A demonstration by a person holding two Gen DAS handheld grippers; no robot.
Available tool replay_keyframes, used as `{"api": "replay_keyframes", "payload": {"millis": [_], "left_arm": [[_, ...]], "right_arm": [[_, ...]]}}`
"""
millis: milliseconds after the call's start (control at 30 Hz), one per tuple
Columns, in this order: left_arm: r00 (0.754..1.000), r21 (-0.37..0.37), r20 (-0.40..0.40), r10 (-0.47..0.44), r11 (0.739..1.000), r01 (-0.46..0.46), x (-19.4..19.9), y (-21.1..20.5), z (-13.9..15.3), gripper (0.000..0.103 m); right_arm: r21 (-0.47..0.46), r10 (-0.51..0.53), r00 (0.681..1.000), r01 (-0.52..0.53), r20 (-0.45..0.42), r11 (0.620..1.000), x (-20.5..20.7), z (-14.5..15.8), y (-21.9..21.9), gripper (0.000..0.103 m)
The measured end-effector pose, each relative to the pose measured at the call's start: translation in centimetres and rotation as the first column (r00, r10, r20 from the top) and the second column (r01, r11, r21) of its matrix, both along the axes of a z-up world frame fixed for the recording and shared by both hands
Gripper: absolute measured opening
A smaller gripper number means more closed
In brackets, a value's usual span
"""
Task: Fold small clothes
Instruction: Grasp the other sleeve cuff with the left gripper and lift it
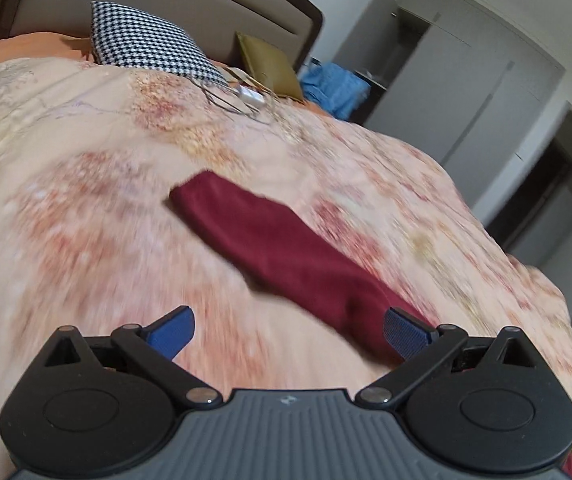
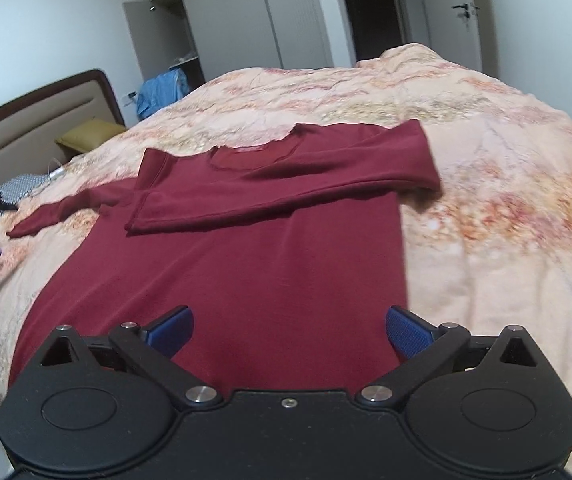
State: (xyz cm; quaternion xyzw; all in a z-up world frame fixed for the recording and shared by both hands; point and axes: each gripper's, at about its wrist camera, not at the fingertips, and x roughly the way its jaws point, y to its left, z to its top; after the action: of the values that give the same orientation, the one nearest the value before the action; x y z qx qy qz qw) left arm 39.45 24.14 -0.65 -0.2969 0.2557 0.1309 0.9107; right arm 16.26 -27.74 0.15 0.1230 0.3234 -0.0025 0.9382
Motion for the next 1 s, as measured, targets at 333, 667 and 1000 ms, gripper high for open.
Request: {"api": "replay_keyframes", "payload": {"millis": [333,667,1000], "left_arm": [[0.978,0.038,-0.014,0.21,0.977,-0.209,7.0,3.6,-2.6,0.057],[0.94,0.03,0.177,0.29,0.953,-0.3,5.1,5.1,0.5,0.004],[0.963,0.095,0.169,0.211,0.969,-0.228,4.0,5.7,3.3,0.004]], "right_arm": [[-0.03,0.003,1.0,-0.004,-0.027,1.0,2.5,-1.2,0.6,0.102],[-0.039,-0.009,0.999,0.008,-0.032,0.999,2.6,-1.4,0.5,0.102],[-0.017,-0.024,1.0,0.023,-0.02,1.0,2.2,-1.4,0.8,0.102]]}}
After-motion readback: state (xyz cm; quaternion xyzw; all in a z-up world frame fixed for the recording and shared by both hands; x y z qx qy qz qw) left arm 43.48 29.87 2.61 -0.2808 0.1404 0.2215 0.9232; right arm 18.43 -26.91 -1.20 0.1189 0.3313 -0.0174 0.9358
